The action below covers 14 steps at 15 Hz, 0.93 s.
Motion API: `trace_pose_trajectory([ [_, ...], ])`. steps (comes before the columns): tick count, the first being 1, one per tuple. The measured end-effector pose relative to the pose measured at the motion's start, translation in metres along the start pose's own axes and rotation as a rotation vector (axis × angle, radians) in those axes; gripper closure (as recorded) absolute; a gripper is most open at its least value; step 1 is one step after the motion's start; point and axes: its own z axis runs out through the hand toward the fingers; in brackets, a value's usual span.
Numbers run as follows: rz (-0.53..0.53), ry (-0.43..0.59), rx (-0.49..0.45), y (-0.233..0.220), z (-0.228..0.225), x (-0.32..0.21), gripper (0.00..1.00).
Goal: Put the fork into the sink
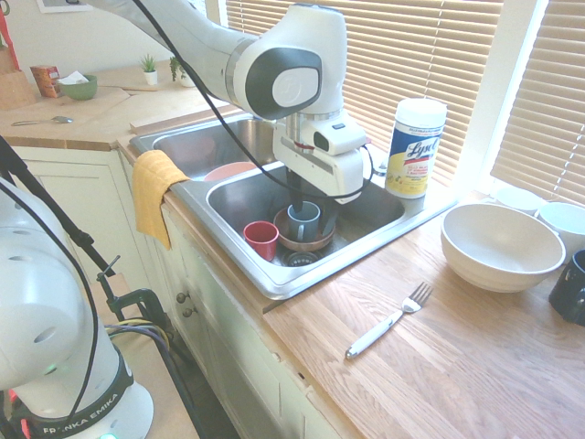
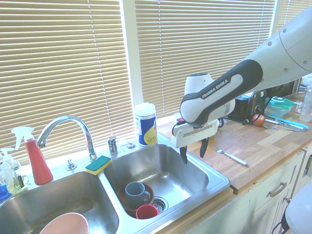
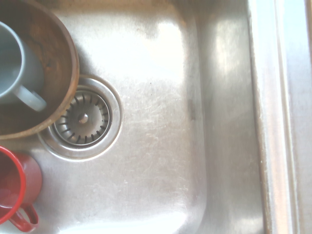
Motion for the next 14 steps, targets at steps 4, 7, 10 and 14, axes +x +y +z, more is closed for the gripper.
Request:
trace_pose_trajectory([
  [4, -0.087, -0.011, 0.002, 0.003, -0.004, 0.002, 0.0],
  [7, -0.277, -0.032, 0.02, 0.035, -0.029, 0.02, 0.0],
  [10, -0.433, -0.049, 0.046, 0.082, -0.039, 0.05, 0.0],
  [14, -0.369, -0.033, 0.022, 0.139, -0.03, 0.088, 0.0],
])
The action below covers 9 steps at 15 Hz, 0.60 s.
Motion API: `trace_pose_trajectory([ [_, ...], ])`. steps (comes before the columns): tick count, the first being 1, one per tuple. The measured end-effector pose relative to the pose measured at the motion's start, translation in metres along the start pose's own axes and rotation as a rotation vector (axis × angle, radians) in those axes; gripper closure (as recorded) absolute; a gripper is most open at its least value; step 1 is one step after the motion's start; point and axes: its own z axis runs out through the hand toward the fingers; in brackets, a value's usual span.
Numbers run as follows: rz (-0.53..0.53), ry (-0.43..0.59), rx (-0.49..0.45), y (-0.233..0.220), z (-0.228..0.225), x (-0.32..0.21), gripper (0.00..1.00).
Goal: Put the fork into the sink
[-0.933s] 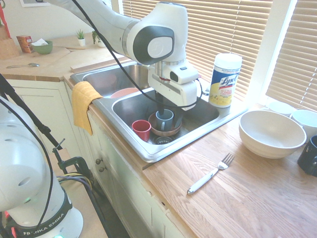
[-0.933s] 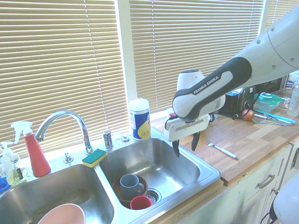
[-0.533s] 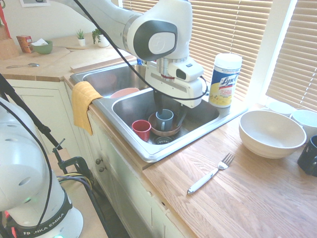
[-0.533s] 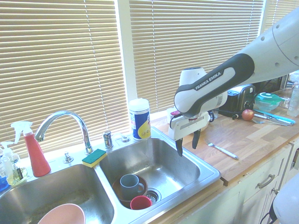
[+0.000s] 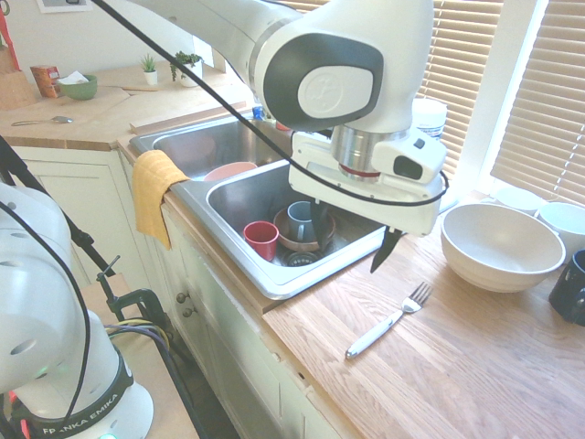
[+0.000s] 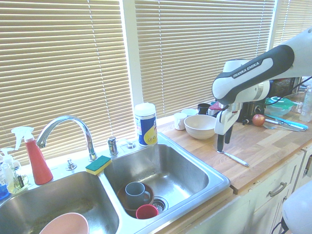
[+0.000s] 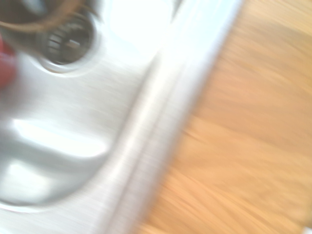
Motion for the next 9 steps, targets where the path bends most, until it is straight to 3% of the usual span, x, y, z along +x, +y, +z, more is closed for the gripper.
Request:
trace_pose_trajectory([
  [4, 0.146, 0.014, -0.025, 0.049, 0.036, 0.017, 0.0],
  [7, 0.268, 0.033, -0.036, 0.059, 0.064, 0.029, 0.0],
  [9, 0.29, 0.025, -0.041, 0.06, 0.075, 0.031, 0.0],
])
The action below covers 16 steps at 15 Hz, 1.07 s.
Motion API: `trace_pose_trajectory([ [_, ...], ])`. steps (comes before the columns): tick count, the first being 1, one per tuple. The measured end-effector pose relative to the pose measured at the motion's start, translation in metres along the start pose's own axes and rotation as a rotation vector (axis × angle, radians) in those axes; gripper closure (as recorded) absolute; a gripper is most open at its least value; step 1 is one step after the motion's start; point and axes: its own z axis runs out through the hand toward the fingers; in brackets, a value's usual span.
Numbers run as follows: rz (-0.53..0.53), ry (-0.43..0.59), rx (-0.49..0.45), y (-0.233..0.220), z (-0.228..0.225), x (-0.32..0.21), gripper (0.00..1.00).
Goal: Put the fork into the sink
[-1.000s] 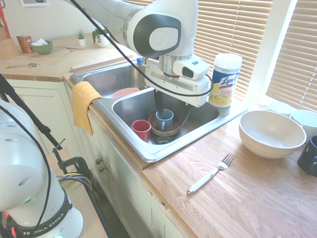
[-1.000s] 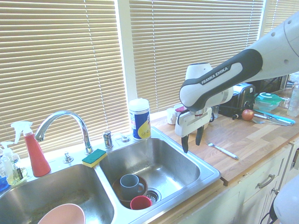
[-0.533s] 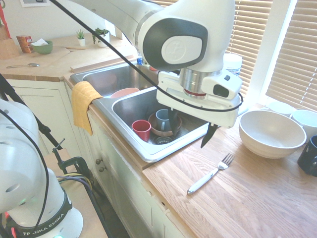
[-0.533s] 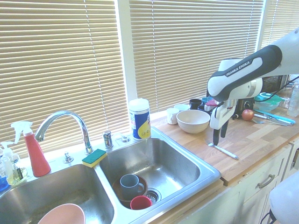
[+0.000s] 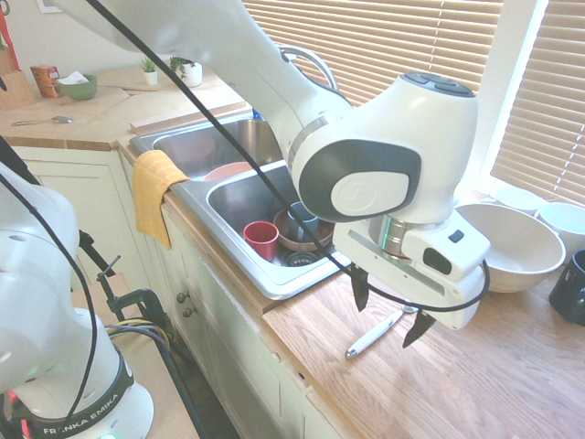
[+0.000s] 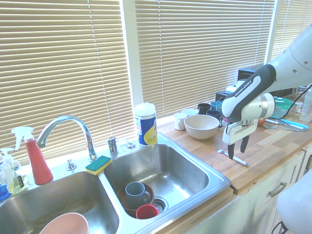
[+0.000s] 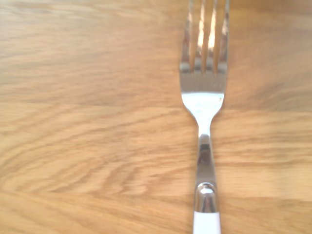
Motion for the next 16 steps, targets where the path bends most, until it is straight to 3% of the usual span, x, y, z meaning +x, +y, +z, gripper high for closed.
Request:
trace_pose_trajectory([
  [1, 0.005, -0.002, -0.002, 0.0, 0.003, 0.0, 0.0],
  [2, 0.007, -0.004, -0.003, -0.001, 0.006, 0.0, 1.0],
  [16, 0.006, -0.016, -0.006, -0.001, 0.014, -0.008, 1.0],
])
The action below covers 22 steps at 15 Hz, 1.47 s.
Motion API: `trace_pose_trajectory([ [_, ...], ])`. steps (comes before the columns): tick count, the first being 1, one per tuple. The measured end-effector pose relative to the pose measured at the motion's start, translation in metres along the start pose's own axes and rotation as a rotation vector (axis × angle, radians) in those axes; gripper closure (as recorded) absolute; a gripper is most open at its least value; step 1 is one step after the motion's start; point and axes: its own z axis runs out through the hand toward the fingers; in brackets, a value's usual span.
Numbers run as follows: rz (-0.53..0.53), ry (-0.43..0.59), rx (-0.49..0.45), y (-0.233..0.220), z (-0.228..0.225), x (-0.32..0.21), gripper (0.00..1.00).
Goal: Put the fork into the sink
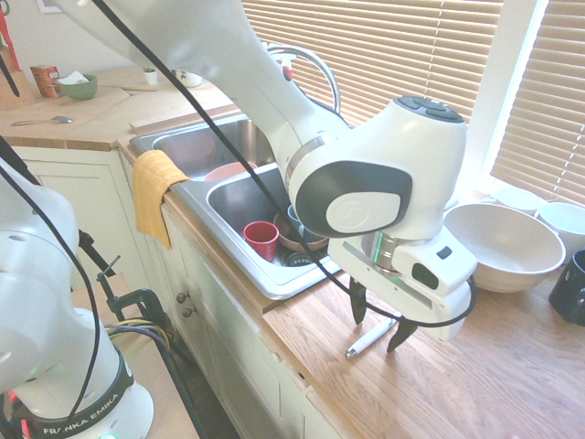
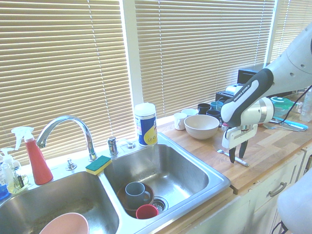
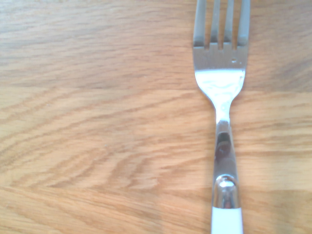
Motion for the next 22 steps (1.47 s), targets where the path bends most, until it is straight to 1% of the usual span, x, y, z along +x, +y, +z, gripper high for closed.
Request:
trace_pose_trajectory([
  [13, 0.019, 0.013, -0.001, 0.015, -0.001, 0.003, 1.0],
  [15, 0.009, 0.006, 0.0, 0.017, -0.003, -0.001, 1.0],
  [17, -0.009, 0.019, 0.013, 0.012, -0.022, -0.008, 1.0],
  [19, -0.041, 0.047, 0.045, -0.005, -0.053, -0.02, 1.0],
  [22, -0.09, 0.086, 0.09, -0.057, -0.092, -0.05, 1.0],
])
